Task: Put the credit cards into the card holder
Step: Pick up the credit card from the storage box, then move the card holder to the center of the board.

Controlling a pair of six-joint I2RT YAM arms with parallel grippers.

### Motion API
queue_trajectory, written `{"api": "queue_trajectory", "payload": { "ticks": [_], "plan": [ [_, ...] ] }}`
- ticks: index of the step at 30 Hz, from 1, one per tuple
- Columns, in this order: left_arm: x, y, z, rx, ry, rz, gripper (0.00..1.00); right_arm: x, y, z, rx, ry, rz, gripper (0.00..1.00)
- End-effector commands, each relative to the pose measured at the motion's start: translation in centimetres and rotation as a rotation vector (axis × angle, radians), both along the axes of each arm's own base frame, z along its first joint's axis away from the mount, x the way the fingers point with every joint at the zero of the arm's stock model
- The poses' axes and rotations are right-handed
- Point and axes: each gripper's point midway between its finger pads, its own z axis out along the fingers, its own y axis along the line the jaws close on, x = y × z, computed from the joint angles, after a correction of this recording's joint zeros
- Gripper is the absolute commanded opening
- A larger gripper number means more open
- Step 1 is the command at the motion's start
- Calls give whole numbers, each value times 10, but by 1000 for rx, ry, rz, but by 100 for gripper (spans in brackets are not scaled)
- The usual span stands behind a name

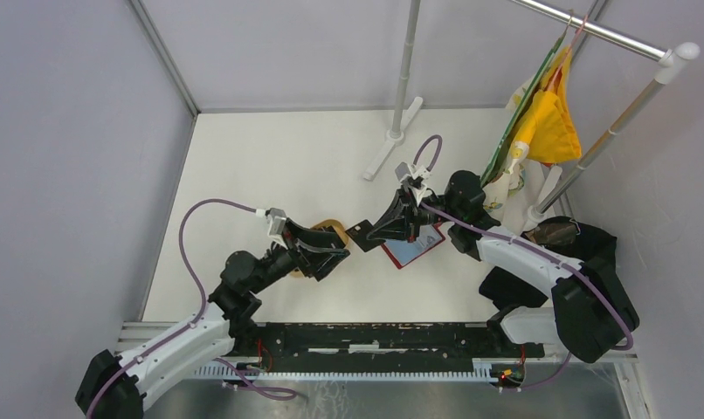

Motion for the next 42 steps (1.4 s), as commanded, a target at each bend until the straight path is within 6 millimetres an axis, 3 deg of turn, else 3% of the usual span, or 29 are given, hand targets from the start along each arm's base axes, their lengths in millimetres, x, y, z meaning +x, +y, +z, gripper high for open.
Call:
{"api": "queue_trajectory", "payload": {
  "ticks": [1,15,32,36,41,42],
  "plan": [
    [-13,-12,31,-54,-153,-111,79,-7,-2,17,55,-56,45,0],
    [-17,-25,38,-108,-160,-180,72,-5,-1,12,48,-35,25,0],
    [-3,-41,36,-87,-127,-183,57,-3,0,4,35,-7,19,0],
    [-3,-45,34,-78,-122,-199,44,-2,0,3,32,-1,16,0],
    [-4,-47,32,-72,-119,-211,5,-2,1,2,31,-1,16,0],
    [-4,-47,32,-70,-119,-212,2,-2,1,2,32,-2,15,0]
  ]
}}
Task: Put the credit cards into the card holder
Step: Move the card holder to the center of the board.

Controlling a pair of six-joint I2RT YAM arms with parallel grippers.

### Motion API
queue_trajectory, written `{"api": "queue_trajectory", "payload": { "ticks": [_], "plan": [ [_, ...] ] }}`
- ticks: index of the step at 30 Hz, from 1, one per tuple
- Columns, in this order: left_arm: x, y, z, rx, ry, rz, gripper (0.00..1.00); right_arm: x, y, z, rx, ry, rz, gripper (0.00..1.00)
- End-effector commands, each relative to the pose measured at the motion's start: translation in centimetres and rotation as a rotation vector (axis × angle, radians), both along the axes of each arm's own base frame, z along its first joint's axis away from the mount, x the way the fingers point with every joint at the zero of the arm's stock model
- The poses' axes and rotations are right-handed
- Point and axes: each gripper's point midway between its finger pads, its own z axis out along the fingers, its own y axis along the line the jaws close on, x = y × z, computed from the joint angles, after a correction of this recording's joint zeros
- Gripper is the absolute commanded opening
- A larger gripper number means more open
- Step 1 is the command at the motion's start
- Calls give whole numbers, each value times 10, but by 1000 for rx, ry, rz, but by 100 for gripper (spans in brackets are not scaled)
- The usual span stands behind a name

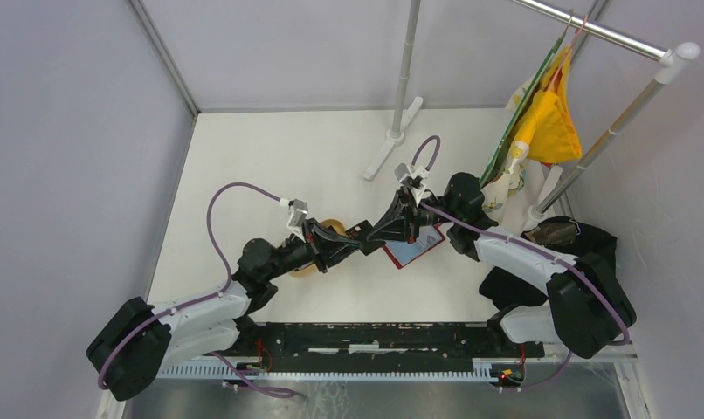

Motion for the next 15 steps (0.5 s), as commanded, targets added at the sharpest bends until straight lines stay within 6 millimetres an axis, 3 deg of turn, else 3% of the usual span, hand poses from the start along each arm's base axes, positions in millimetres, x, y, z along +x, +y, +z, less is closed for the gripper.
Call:
{"api": "queue_trajectory", "payload": {
  "ticks": [1,5,8,12,13,15],
  "plan": [
    [-2,-3,26,-53,-73,-18,2,1,0,6,23,-36,-2,1],
    [0,-3,18,-7,-69,-11,2,2,0,3,7,-63,1,14],
    [3,-2,7,64,-62,7,2,6,0,-1,-25,-134,9,39],
    [6,4,-8,167,-62,37,2,9,-3,-5,-70,-196,12,91],
    [5,5,-10,186,-63,38,2,12,-3,-6,-78,-241,0,98],
    [1,7,-15,220,-78,23,2,17,-5,-12,-107,-265,-26,98]
  ]
}}
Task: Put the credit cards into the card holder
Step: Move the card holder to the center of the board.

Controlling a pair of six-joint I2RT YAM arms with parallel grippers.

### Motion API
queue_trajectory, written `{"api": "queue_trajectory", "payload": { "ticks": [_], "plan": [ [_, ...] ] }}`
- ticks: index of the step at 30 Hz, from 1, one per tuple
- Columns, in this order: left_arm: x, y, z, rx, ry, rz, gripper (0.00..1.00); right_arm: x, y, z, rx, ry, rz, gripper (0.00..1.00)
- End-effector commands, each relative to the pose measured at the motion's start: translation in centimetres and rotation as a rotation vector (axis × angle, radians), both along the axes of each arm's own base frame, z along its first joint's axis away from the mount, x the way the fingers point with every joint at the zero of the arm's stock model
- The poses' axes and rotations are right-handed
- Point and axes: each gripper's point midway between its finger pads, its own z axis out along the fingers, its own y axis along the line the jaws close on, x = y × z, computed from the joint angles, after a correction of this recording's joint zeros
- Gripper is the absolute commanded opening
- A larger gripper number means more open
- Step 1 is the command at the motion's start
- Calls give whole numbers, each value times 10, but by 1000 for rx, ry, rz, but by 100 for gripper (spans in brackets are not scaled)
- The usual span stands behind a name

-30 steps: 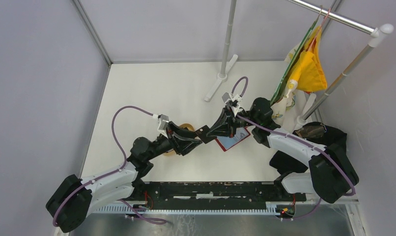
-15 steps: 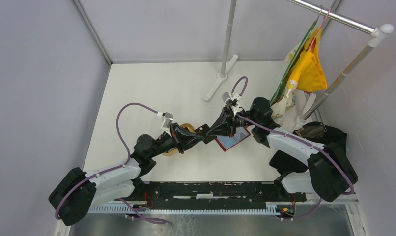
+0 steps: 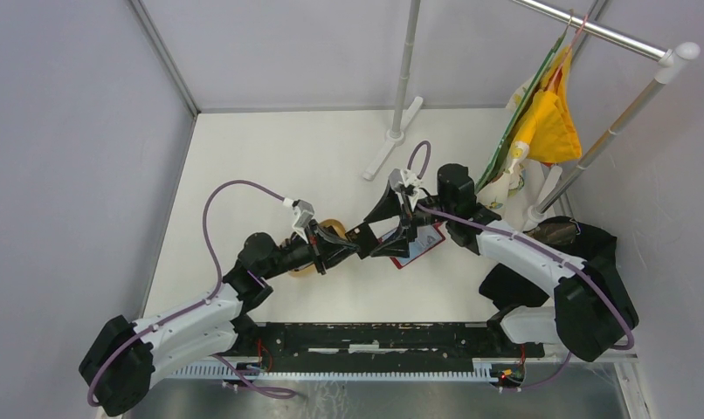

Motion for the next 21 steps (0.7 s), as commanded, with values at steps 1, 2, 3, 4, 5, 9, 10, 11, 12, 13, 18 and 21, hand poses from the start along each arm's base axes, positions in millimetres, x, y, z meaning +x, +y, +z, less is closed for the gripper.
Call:
{"api": "queue_trajectory", "payload": {
  "ticks": [1,2,3,4,5,9,10,11,12,13,18,21],
  "plan": [
    [-1,3,-3,104,-86,-11,2,7,-4,6,-22,-173,-17,98],
    [-3,3,-5,120,-89,-26,2,8,-5,5,-24,-176,-19,98],
    [-5,2,-7,134,-91,-41,2,6,-4,4,-24,-171,-12,98],
    [-6,1,-10,149,-86,-52,2,5,-4,3,-21,-164,0,98],
    [-7,1,-12,163,-83,-64,2,3,-4,3,-19,-154,12,98],
    [-9,-3,-22,202,-62,-105,2,3,-3,-1,-27,-125,20,98],
    [-9,-5,-23,206,-59,-112,2,3,-3,-2,-32,-118,18,98],
    [-9,-6,-24,210,-56,-119,2,3,-3,-3,-36,-107,18,98],
    [-9,-7,-25,214,-51,-123,2,4,-2,-5,-43,-98,16,96],
    [-9,-8,-25,216,-51,-130,2,5,-2,-6,-50,-88,14,94],
    [-8,-10,-28,225,-41,-137,2,10,0,-13,-85,-46,9,82],
    [-8,-10,-29,227,-40,-135,2,10,1,-14,-92,-28,17,74]
  ]
}}
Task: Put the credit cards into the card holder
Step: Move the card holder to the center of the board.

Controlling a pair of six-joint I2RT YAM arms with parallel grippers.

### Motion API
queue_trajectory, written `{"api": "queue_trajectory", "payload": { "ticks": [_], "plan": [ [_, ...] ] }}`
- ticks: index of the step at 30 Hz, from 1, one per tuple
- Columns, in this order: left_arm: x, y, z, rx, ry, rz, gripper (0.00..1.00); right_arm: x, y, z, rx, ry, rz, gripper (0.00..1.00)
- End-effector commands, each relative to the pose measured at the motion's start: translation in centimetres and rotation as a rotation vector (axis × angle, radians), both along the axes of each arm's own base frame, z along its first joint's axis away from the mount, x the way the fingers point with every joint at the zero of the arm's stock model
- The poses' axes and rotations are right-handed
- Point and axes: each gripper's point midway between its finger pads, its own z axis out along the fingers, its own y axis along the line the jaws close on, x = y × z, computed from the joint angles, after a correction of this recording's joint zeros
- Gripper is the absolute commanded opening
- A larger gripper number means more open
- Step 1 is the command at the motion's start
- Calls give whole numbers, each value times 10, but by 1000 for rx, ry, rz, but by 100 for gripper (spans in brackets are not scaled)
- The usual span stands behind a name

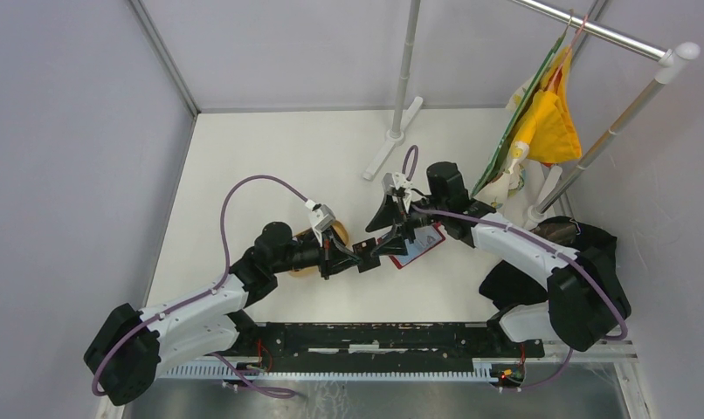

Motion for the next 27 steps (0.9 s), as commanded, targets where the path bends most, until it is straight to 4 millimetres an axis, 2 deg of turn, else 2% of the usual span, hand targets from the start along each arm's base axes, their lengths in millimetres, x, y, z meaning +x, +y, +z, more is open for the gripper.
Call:
{"api": "queue_trajectory", "payload": {
  "ticks": [1,10,22,25,27],
  "plan": [
    [4,-6,23,-30,-99,-30,2,5,4,13,15,-22,13,71],
    [6,-6,22,-26,-98,-19,2,2,4,15,23,-10,34,49],
    [14,-2,21,-25,-95,46,3,3,5,17,28,-19,42,5],
    [20,1,21,-23,-90,90,6,5,3,16,23,-32,41,0],
    [25,5,19,-15,-81,135,16,7,2,17,21,-46,35,0]
  ]
}}
